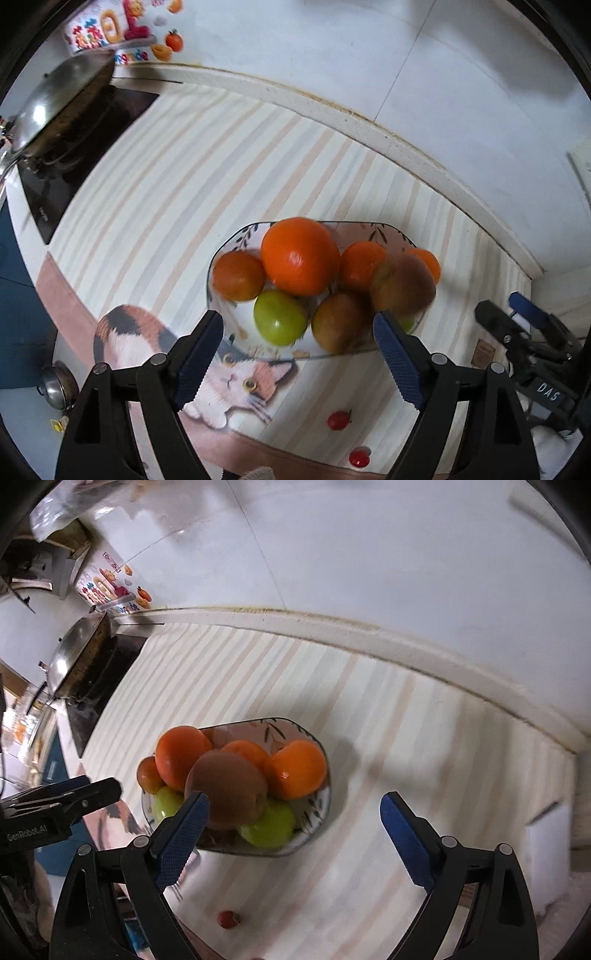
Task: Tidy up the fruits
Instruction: 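Open both tools and lift them away from the plate, then grasp a cherry tomato with the right tool while the left tool grasps the other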
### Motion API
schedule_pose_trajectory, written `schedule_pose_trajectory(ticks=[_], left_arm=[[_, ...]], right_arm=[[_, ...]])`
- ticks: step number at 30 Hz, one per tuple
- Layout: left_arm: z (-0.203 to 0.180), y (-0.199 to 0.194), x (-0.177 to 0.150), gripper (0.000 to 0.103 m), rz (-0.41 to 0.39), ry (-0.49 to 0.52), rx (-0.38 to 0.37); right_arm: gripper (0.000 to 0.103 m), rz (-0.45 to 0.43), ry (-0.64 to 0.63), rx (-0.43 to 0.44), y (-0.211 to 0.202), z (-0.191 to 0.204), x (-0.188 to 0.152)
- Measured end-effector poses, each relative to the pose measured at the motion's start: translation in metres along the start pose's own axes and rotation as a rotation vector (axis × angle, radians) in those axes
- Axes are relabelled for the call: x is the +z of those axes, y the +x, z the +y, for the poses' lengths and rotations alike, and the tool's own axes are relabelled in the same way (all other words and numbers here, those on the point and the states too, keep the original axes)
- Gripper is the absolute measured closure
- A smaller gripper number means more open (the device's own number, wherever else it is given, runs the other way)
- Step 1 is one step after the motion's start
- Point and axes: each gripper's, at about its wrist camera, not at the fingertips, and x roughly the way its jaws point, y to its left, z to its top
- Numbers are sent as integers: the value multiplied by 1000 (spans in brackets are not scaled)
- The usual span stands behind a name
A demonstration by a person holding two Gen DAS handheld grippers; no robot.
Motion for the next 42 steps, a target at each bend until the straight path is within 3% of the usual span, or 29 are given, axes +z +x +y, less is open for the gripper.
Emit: schedule_pose_trajectory(ticks=[9,15,22,33,42], left_arm=[[4,-67,-73,20,-94,56,73],[9,-112,-103,20,-140,52,47],[12,-149,-133,20,-188,45,30],[14,-178,-155,20,-241,57,18],[14,-165,-149,20,-253,64,54]], right_arm=[[4,-79,33,-43,-93,9,-55],[4,-156,10,-42,-160,36,-83],[4,-214,-14,-31,-209,66,-107],[4,-271,-38,-25,-246,94,-132],[3,-229,-2,-14,-217,85,-127]])
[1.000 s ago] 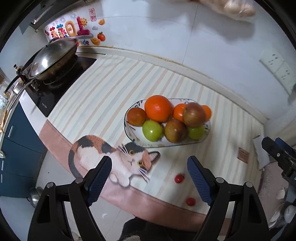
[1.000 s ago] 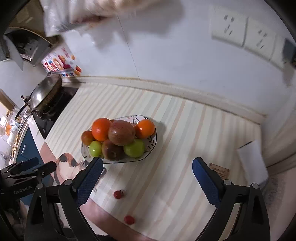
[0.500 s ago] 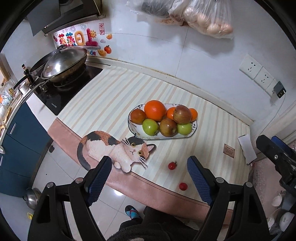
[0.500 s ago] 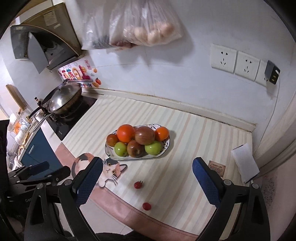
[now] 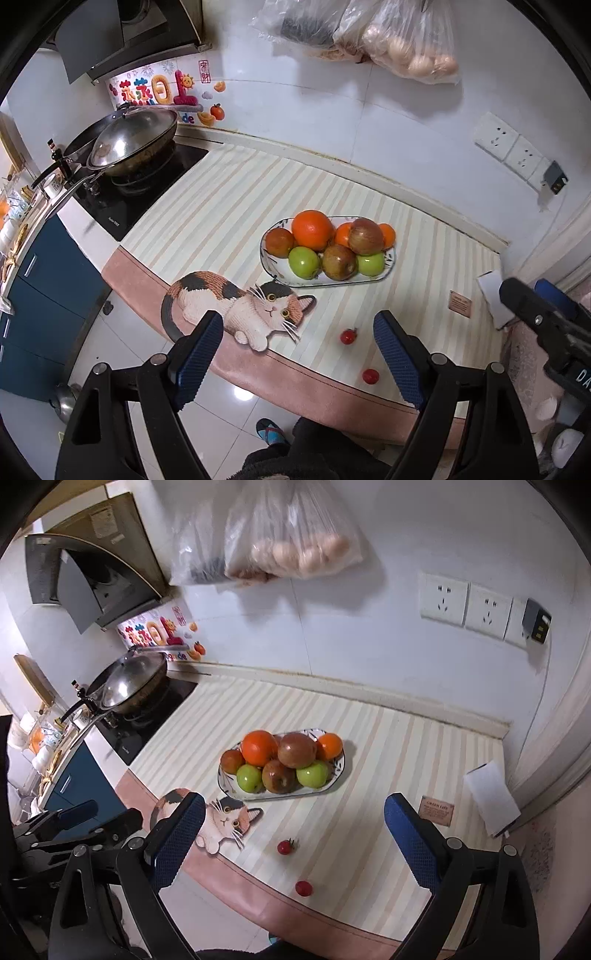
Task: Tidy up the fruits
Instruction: 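Grasp a cherry tomato with the right tool while the left tool grasps the other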
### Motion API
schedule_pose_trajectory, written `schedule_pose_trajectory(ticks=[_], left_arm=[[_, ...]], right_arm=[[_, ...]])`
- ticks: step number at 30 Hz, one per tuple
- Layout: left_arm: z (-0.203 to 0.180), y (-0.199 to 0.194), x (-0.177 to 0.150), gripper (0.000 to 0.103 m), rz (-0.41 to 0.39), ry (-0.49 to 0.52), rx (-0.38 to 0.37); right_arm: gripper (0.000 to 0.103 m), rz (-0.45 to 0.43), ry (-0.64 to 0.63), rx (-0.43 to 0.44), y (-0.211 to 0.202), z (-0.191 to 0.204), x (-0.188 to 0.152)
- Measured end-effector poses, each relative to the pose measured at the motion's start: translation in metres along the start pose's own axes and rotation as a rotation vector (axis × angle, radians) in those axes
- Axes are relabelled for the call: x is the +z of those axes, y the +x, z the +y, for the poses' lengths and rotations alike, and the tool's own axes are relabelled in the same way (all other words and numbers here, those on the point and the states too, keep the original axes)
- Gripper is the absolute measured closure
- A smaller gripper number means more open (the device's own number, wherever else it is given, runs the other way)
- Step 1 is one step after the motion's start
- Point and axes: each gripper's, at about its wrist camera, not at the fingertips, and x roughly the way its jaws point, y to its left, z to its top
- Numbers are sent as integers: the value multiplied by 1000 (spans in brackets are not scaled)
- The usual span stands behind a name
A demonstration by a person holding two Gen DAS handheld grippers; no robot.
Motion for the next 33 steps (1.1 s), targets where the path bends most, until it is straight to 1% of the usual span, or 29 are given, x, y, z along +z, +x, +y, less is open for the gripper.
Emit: schedule_pose_trajectory(ticks=[2,3,4,6,7,8,10,11,13,18,21,24,27,29,30,33], left_arm=[[0,12,0,20,15,4,12],[0,22,-1,20,28,7,32],[0,32,-2,20,47,11,44],[2,52,-5,20,83,14,62],[3,61,-7,20,101,19,76],[3,76,-11,20,131,30,89],[5,99,-18,20,176,43,112],[5,107,-21,20,195,51,120],[5,130,-29,20,256,58,117],[5,171,-47,20,372,58,105],[2,187,-53,20,419,62,91],[-2,196,-57,20,449,74,84],[-7,200,-58,20,461,90,78],[-9,201,-57,20,464,95,69],[-11,203,-57,20,466,98,68],[-17,206,-55,20,467,107,45]], right_arm=[[3,33,10,25,19,-5,-2],[3,56,15,29,30,-9,-5],[4,87,20,23,44,-12,-9],[8,142,23,8,74,-20,-20],[18,178,26,9,88,-23,-26],[30,211,36,17,101,-27,-33],[36,276,56,34,129,-36,-51],[42,301,64,39,140,-39,-59],[49,366,83,54,162,-46,-78],[50,491,85,77,202,-47,-120],[51,539,78,89,217,-46,-138],[55,568,63,90,228,-42,-149],[63,592,48,97,238,-36,-156],[71,600,38,99,242,-33,-160],[73,593,28,93,243,-32,-161],[73,560,27,88,240,-32,-159]])
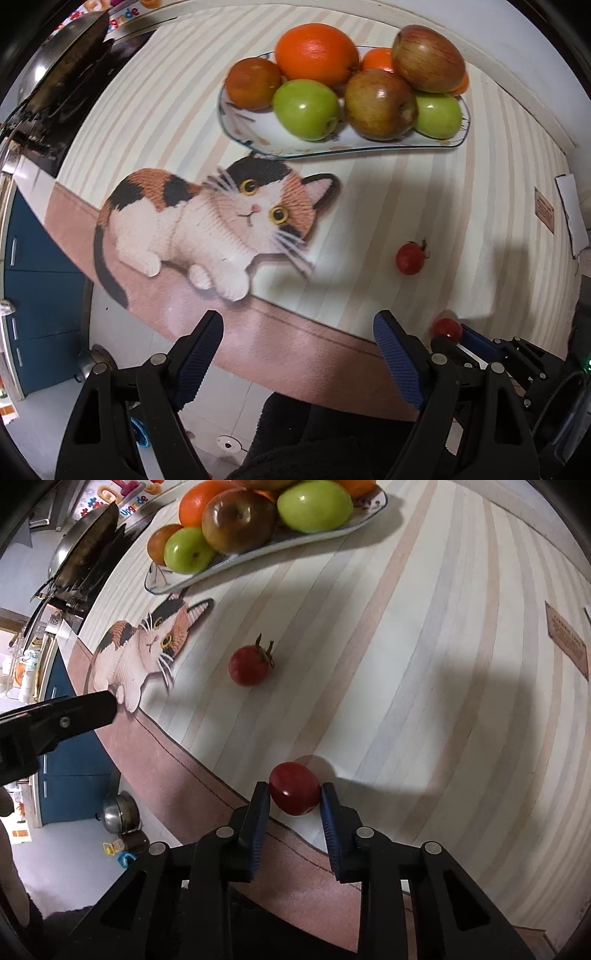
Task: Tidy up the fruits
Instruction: 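Grasp a cherry tomato with the right tool while the left tool grasps the other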
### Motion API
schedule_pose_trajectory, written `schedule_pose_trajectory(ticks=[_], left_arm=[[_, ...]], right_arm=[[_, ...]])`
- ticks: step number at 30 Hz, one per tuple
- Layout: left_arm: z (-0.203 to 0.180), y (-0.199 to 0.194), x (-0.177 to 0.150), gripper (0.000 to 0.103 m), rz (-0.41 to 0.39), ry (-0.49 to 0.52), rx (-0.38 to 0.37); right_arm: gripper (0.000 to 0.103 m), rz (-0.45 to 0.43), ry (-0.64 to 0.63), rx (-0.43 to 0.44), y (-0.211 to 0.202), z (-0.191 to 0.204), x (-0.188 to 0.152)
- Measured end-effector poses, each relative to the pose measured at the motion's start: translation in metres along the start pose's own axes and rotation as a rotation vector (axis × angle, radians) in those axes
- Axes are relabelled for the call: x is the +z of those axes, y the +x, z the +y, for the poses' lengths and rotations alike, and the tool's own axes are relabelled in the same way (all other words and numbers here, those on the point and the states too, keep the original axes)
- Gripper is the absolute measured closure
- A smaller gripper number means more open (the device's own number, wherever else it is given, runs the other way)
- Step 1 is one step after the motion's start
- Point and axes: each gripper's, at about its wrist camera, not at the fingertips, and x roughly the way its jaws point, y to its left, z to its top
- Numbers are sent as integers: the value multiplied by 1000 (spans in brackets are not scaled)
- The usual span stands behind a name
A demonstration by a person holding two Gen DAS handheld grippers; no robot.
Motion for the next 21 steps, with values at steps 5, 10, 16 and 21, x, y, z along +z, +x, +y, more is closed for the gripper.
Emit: schedule_pose_trajectory(ticks=[5,10,16,21], left_arm=[[-22,7,13,20,-8,48,-99],[-52,23,27,20,-14,115,-147],[-78,47,38,40,17,178,-140],[-90,59,42,65,28,207,-128]], right_arm=[[73,-54,59,-21,-19,-21,9],[73,-79,114,-50,-32,-48,18],[73,-87,147,-76,-38,-70,23],[73,-85,165,-84,-38,-78,25]])
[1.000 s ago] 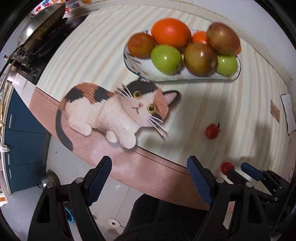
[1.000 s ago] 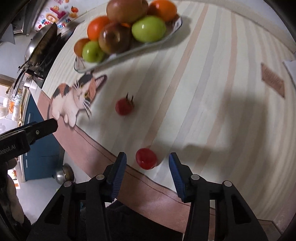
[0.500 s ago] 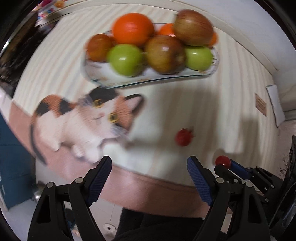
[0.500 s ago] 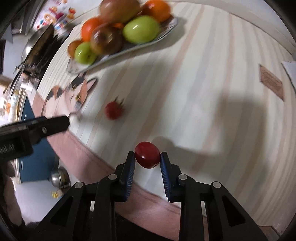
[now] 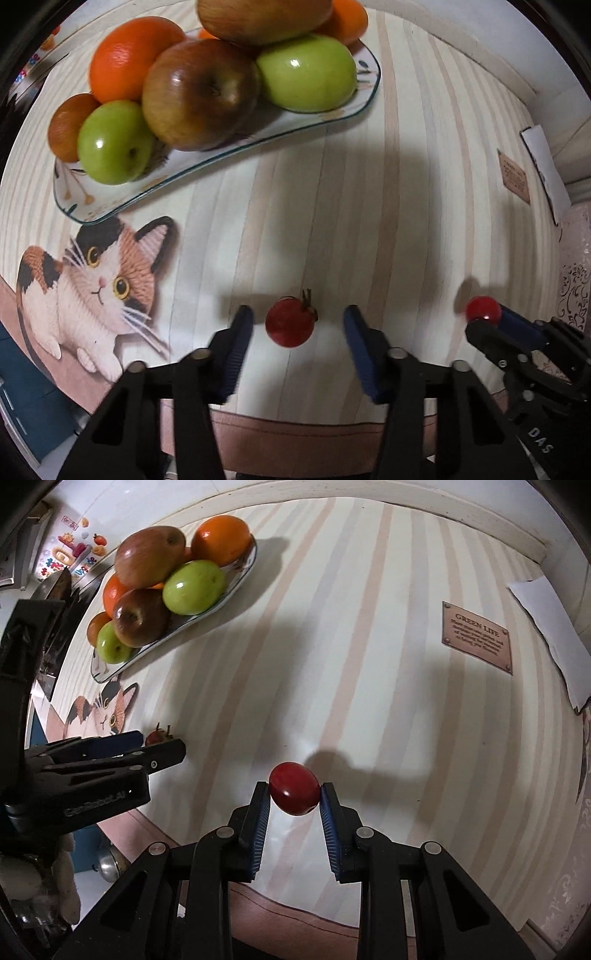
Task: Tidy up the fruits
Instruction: 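Grasp a cherry tomato with the right tool while the left tool grasps the other, then lower both cherry tomatoes onto the floral plate and open both tools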
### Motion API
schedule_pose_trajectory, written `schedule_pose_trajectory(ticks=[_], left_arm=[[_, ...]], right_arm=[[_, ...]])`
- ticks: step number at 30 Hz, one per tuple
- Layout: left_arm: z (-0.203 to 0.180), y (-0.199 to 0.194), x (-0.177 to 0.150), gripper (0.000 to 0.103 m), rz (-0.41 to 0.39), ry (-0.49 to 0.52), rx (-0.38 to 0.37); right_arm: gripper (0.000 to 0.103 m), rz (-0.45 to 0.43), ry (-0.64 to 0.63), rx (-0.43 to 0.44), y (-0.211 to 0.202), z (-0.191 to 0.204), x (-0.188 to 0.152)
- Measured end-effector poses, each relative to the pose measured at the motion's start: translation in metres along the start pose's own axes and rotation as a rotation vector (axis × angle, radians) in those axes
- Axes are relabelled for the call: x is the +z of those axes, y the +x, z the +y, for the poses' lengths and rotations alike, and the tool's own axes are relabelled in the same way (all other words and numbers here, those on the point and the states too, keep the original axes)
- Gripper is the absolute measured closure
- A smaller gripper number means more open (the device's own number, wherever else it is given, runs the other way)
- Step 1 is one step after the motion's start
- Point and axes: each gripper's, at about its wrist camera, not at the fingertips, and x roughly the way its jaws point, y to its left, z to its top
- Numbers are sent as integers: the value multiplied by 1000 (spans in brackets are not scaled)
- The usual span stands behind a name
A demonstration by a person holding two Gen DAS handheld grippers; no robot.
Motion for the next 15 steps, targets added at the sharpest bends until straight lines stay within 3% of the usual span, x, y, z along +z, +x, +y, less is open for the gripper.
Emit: schedule_pose_trajectory(ticks=[4,10,15], left_arm=[[-2,1,3,79,-24,-18,5],[22,-12,0,79,-56,-99,-16],[58,-53,-4,79,-115,-175,-50]], right_arm=[[73,-1,-9,-6,-3,1,4],[73,-24,-49,17,-13,16,14],[73,-46,-115,81,-18,49,32]])
